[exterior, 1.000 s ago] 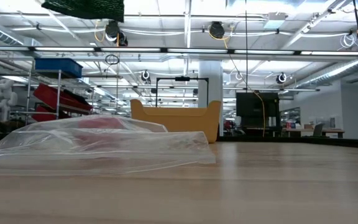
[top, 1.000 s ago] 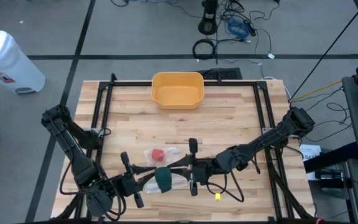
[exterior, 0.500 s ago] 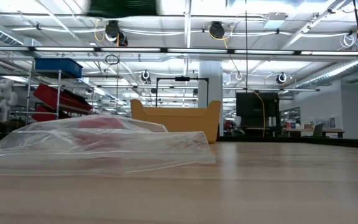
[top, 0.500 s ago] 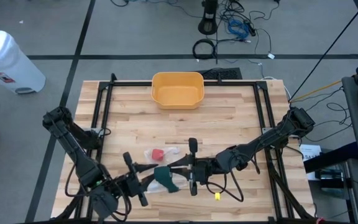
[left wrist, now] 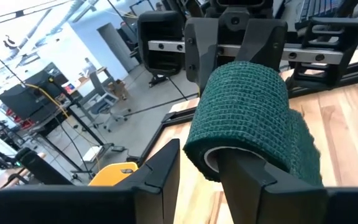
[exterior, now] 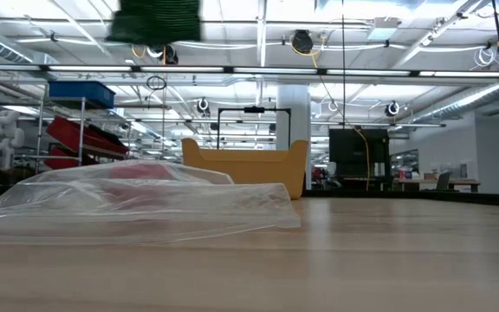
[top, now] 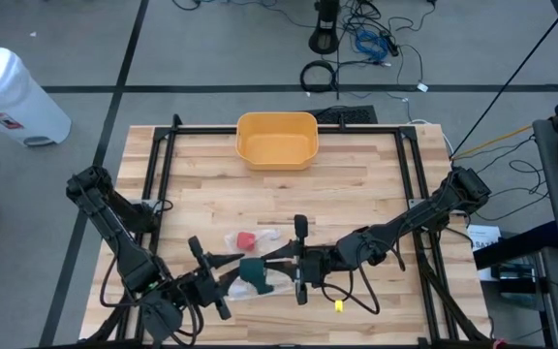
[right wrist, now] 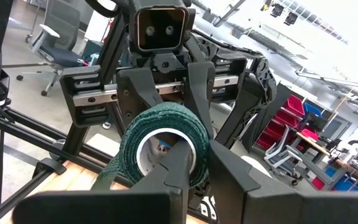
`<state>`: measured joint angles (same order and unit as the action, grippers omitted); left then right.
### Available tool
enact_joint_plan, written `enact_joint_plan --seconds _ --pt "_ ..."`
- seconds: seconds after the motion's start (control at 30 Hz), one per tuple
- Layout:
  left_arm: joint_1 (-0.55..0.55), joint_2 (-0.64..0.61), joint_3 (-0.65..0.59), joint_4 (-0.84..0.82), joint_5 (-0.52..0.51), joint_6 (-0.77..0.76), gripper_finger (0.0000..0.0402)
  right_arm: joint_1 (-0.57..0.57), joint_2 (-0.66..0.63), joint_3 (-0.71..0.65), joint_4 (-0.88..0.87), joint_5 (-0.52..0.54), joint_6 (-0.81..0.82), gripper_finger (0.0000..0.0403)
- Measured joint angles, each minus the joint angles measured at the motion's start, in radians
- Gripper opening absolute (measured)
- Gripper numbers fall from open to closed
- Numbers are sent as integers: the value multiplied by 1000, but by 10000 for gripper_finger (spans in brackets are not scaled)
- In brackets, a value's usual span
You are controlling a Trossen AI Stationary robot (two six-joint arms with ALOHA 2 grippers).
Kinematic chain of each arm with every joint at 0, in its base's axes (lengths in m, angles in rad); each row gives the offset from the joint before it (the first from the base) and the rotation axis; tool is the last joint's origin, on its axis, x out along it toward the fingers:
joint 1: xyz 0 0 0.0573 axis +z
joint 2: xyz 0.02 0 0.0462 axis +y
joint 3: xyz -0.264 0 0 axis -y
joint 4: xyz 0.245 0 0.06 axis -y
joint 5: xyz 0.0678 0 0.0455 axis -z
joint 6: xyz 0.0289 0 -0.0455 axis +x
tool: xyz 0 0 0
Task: Roll bandage
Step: Roll the green bandage
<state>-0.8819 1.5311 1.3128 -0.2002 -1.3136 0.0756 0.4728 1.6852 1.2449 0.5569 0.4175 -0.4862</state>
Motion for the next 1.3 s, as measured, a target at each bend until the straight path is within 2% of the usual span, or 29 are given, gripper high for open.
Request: enact_joint_plan --seconds 0.2,1.3 --pt "-16 0 0 37 -1 43 100 0 0 0 -1 0 0 45" --pt "-40 0 0 88 -1 117 99 -1 0 0 -7 0 -3 45"
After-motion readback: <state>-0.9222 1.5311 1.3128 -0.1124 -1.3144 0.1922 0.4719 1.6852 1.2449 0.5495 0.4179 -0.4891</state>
